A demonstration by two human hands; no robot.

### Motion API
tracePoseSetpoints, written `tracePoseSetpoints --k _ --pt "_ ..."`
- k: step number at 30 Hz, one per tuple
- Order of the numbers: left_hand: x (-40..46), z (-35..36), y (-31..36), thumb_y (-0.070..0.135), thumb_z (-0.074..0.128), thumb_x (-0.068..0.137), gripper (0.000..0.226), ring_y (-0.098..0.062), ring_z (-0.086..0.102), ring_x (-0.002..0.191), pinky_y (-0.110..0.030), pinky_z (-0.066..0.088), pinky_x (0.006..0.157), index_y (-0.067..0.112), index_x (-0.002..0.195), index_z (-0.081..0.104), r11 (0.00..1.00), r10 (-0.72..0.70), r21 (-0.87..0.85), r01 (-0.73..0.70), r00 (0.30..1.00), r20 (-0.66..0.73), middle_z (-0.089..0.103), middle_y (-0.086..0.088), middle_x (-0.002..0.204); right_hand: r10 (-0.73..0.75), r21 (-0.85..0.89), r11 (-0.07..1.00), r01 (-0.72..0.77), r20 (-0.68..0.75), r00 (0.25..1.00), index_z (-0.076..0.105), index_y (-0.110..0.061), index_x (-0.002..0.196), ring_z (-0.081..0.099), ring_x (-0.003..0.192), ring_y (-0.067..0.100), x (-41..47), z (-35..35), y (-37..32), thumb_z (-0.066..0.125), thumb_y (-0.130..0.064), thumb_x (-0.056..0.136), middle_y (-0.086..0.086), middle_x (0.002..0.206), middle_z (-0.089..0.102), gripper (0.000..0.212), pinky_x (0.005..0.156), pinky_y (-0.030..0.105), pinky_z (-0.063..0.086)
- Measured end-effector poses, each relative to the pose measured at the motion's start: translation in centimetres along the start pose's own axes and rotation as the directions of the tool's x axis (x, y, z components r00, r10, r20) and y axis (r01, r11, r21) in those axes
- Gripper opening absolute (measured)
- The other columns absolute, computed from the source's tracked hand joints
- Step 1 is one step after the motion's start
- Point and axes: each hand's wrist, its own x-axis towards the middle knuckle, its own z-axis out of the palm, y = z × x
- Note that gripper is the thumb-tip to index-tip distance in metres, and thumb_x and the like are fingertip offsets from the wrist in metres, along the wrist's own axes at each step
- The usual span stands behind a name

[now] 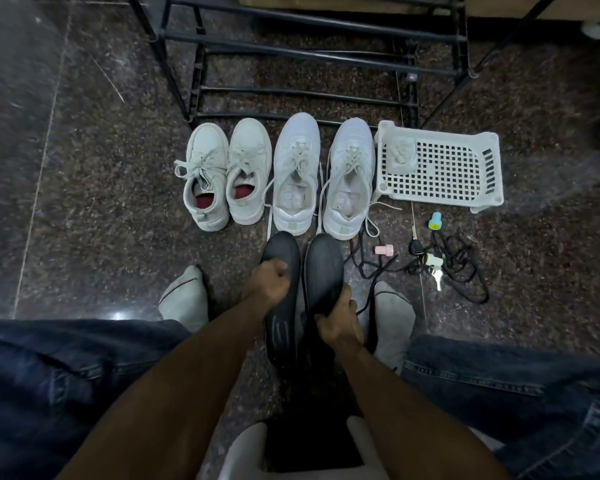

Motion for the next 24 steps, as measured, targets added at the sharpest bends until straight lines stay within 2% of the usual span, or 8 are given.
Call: tracePoseSetpoints --k 3,5,9,12,15,18,20,24 --pt "0.6 -0.8 0.4 0.017 0.057 0.086 0.027 -0.029 0.060 0.115 -0.039 0.046 0.102 0.020 0.110 0.069 0.999 -0.003 -0.043 0.002 1.000 -0.029 0.066 -0.008 0.122 0.001 -0.040 0.999 -0.002 -0.023 1.000 0.024 -0.020 0.142 0.051 0.118 0.039 0.6 -0.2 0.0 0.058 -0.019 0.085 0.014 0.132 0.040 0.066 0.089 0.048 0.046" --pt "0.8 -1.6 1.0 0.016 0.056 0.089 0.026 -0.028 0.061 0.114 -0.039 0.047 0.101 0.022 0.112 0.068 0.999 0.013 -0.052 -0.017 0.997 -0.076 0.066 -0.006 0.122 -0.027 -0.040 0.999 0.023 -0.099 0.995 0.032 -0.017 0.136 0.051 0.116 0.039 1.0 -0.5 -0.2 0.056 -0.019 0.084 0.014 0.130 0.042 0.058 0.086 0.047 0.047" --pt "0.9 -4.0 2.7 0.015 0.052 0.090 0.027 -0.028 0.064 0.107 -0.036 0.051 0.094 0.019 0.109 0.070 0.996 0.085 -0.020 -0.092 0.971 -0.225 0.070 -0.007 0.114 -0.249 -0.082 0.968 0.236 -0.232 0.940 0.045 -0.019 0.132 0.051 0.118 0.032 2.1 -2.5 -3.1 0.056 -0.020 0.086 0.007 0.135 0.046 0.047 0.086 0.038 0.046" --pt "1.1 -6.2 4.1 0.017 0.054 0.089 0.020 -0.032 0.066 0.096 -0.037 0.053 0.082 0.018 0.099 0.071 0.988 0.153 0.024 -0.155 0.923 -0.353 0.072 -0.012 0.101 -0.469 -0.161 0.883 0.441 -0.273 0.840 0.050 -0.020 0.133 0.048 0.119 0.027 2.9 -4.6 -7.2 0.055 -0.017 0.088 0.005 0.132 0.048 0.046 0.091 0.036 0.044" --pt "1.2 -8.0 4.9 0.017 0.055 0.089 0.020 -0.034 0.066 0.094 -0.037 0.051 0.077 0.017 0.101 0.071 0.975 0.221 0.083 -0.206 0.868 -0.444 0.072 -0.011 0.099 -0.648 -0.306 0.756 0.578 -0.222 0.729 0.050 -0.017 0.133 0.046 0.121 0.024 3.6 -6.0 -11.0 0.054 -0.017 0.089 0.005 0.129 0.049 0.045 0.089 0.037 0.045" --pt "1.6 -9.5 5.0 0.012 0.055 0.086 0.028 -0.031 0.063 0.103 -0.038 0.050 0.081 0.013 0.110 0.070 0.962 0.273 0.126 -0.244 0.798 -0.538 0.068 -0.011 0.111 -0.684 -0.441 0.669 0.598 -0.052 0.728 0.046 -0.014 0.137 0.043 0.128 0.027 4.5 -6.2 -13.6 0.053 -0.019 0.091 0.006 0.136 0.047 0.047 0.096 0.038 0.044" --pt "2.5 -10.2 4.4 0.011 0.054 0.084 0.037 -0.031 0.057 0.111 -0.044 0.051 0.086 0.013 0.119 0.065 0.950 0.309 0.207 -0.235 0.810 -0.497 0.063 -0.012 0.118 -0.631 -0.496 0.660 0.564 0.040 0.775 0.044 -0.013 0.139 0.039 0.132 0.028 5.1 -5.9 -14.5 0.053 -0.018 0.092 0.008 0.142 0.045 0.048 0.102 0.039 0.040" --pt "3.9 -10.7 3.3 0.016 0.053 0.087 0.058 -0.032 0.040 0.133 -0.049 0.041 0.104 0.017 0.145 0.041 0.906 0.264 0.394 -0.153 0.933 -0.246 0.043 -0.008 0.147 -0.601 -0.559 0.641 0.526 0.061 0.797 0.048 -0.016 0.135 0.042 0.127 0.027 6.5 -5.2 -14.6 0.055 -0.010 0.088 0.004 0.135 0.048 0.048 0.101 0.042 0.042"
